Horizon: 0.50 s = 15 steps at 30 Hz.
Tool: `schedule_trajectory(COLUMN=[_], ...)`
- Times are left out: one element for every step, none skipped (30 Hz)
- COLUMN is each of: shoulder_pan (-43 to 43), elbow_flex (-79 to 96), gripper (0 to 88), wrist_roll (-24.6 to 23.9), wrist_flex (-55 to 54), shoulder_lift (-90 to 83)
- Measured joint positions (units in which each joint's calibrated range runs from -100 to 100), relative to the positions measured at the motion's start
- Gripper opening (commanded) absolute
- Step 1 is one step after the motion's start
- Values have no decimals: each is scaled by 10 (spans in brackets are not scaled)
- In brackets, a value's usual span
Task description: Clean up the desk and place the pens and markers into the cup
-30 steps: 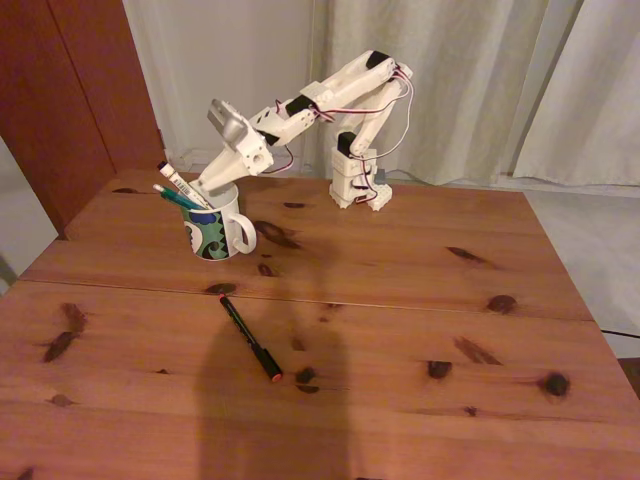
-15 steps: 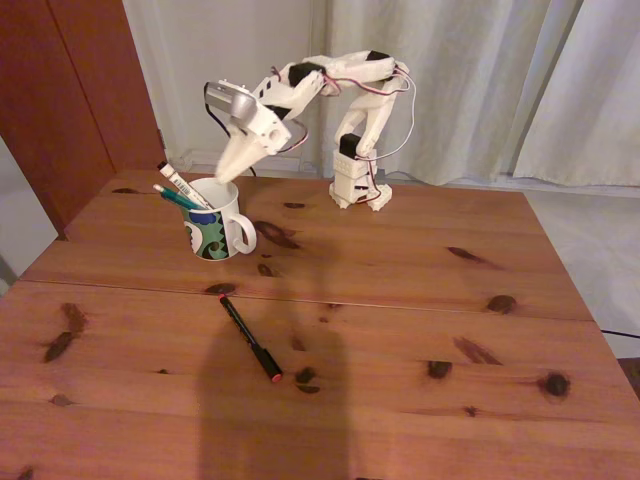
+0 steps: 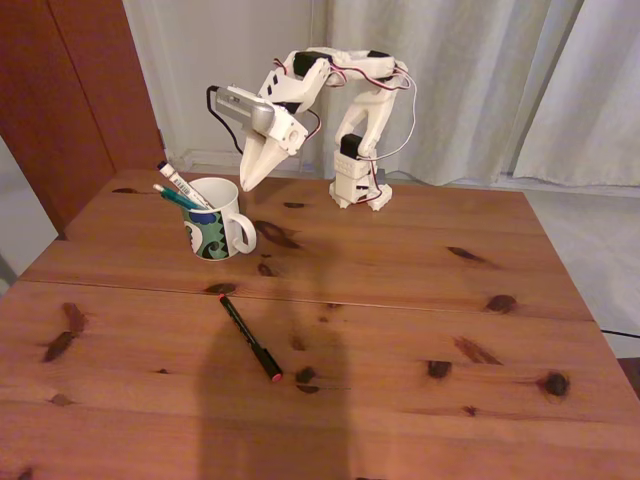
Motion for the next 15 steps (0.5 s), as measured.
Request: schedule_trajectory(shoulder_pan=[0, 0, 0, 0, 0, 0, 0, 0, 0, 0, 0, 0, 0, 0, 0], elbow_flex=[0, 0, 0, 0, 0, 0, 0, 0, 0, 0, 0, 4, 10, 16, 25], gripper=[5, 5, 5, 5, 5, 6, 6, 6, 6, 6, 6, 7, 7, 7, 7], wrist_roll=[6, 12, 18, 23, 28, 32, 34, 35, 35, 35, 35, 35, 35, 35, 34], wrist_flex=[0, 0, 0, 0, 0, 0, 0, 0, 0, 0, 0, 0, 0, 0, 0], shoulder_lift=[0, 0, 0, 0, 0, 0, 0, 0, 0, 0, 0, 0, 0, 0, 0])
